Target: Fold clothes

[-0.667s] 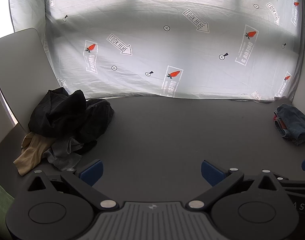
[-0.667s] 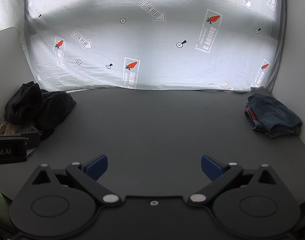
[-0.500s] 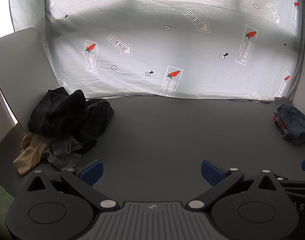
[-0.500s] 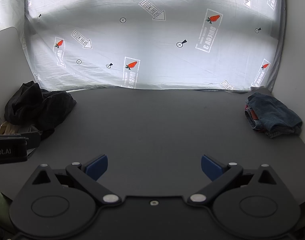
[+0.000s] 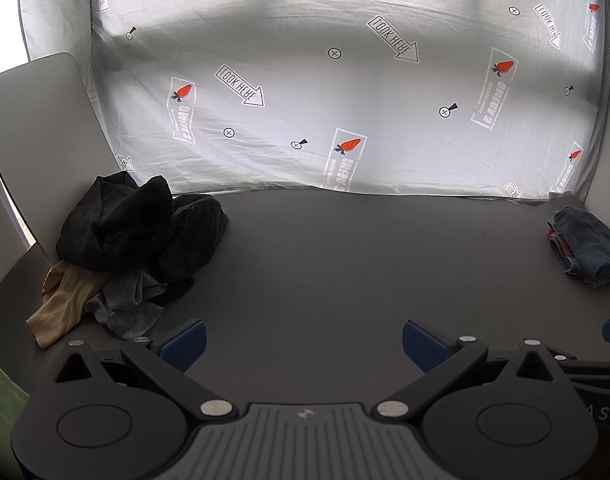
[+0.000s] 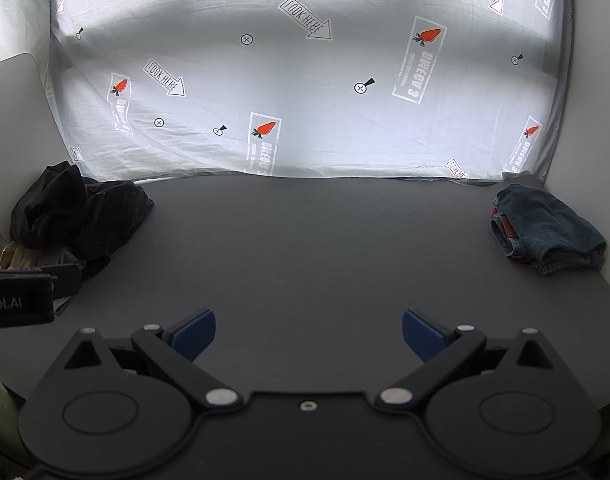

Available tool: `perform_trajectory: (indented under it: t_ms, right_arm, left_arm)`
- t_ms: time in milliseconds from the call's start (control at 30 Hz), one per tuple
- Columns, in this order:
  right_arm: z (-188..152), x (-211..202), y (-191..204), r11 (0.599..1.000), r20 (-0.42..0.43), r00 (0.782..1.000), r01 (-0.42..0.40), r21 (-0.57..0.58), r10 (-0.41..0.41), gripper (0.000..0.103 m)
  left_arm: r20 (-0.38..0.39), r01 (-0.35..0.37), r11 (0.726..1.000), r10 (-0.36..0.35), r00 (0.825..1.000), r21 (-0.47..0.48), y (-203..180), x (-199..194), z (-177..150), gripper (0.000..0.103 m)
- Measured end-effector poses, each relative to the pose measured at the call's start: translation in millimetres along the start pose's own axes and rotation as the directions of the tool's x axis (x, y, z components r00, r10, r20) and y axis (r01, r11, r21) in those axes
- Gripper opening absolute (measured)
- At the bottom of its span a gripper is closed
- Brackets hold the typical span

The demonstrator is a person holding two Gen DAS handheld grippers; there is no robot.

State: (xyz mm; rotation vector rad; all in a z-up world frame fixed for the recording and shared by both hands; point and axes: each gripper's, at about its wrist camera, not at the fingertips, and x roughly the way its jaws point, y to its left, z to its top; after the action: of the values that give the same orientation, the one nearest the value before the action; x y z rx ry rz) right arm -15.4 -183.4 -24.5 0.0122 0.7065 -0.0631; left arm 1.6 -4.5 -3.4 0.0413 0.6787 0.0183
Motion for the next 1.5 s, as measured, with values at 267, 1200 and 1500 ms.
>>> perform_trajectory:
  t_ms: [267, 1200, 1500]
  right_arm:
    - [0.2, 3.0, 4.2, 1.000, -0.003, 1.000, 0.004, 0.003, -0.004, 0.101]
    - [-3.3, 12.6, -11.6, 1.000, -0.026, 1.000, 0.010, 0.015, -0.009, 0.101]
    - [10.4, 56.9, -58.4, 0.999, -0.081, 0.996, 0.025, 0.025, -0.023, 0.101]
  left_arm:
    - [-0.006, 0.005, 1.000, -0.005, 1.000, -0.005, 1.7, -0.5, -0.8, 0.103]
    - [-0.048, 0.043, 0.999, -0.044, 0.998, -0.026, -11.6, 18.2, 7.4, 0.103]
    - [-0.087, 0.144, 0.975, -0.160, 0.983, -0.172, -42.9, 55.2, 19.8, 0.103]
